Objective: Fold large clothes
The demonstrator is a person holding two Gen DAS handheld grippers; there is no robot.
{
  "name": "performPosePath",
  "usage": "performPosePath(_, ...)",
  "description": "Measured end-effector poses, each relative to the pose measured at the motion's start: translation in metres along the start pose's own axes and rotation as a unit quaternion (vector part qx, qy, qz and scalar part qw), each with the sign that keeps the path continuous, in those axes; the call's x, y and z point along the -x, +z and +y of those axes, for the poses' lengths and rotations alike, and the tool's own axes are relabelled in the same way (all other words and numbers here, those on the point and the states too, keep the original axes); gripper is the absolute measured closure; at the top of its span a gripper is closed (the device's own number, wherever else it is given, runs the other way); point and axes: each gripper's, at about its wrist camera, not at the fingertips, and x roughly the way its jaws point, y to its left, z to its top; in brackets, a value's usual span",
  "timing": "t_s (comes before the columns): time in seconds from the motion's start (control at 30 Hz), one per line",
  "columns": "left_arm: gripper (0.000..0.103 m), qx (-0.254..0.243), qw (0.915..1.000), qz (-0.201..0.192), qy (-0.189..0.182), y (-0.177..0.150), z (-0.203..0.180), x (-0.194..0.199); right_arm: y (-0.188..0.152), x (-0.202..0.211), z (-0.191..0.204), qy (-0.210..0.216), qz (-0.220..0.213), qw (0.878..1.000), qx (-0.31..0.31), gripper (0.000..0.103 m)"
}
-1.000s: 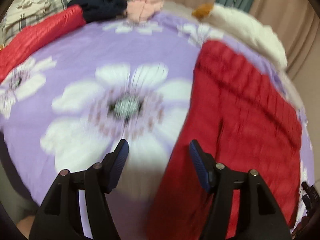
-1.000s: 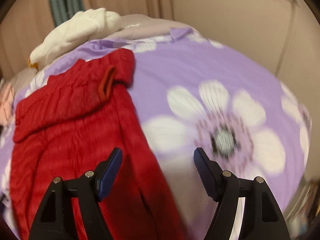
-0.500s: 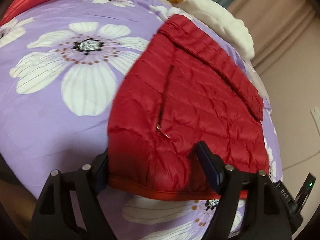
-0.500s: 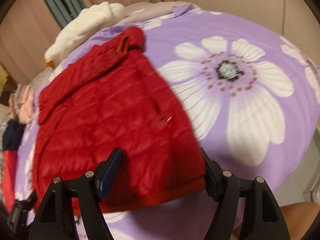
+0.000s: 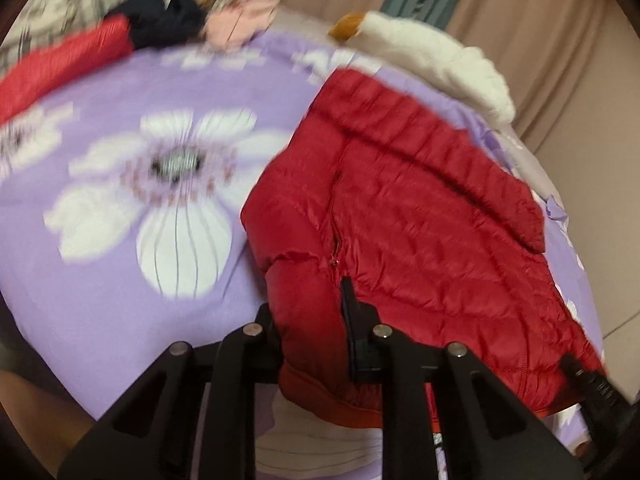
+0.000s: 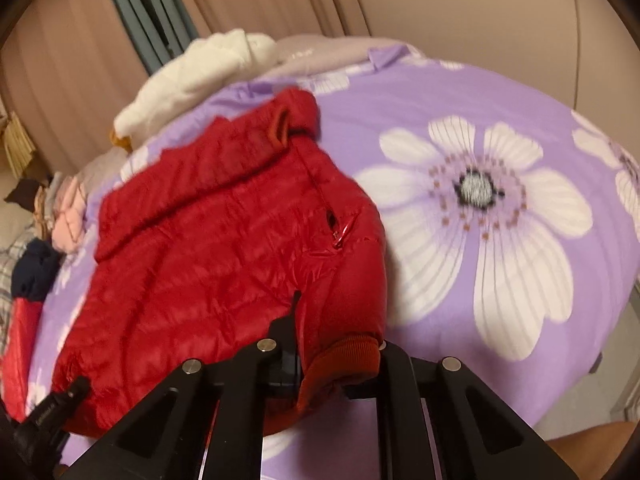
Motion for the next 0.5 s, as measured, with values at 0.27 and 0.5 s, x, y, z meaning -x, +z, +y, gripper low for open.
performPosePath(0.27,0.084,-0.008,0.9967,-0.076,-0.025,0.065,-0.016,0.027,0.055,0.035,0.025,0.037,-0.07,0.997,0.004,0.089)
performPosePath(0.5,0.084,0.005,0.9932,-0.113,-0.025,0.14,-0.041,0.015,0.119,0.029,0.062,0.044,-0.109,0.993,0.023,0.089)
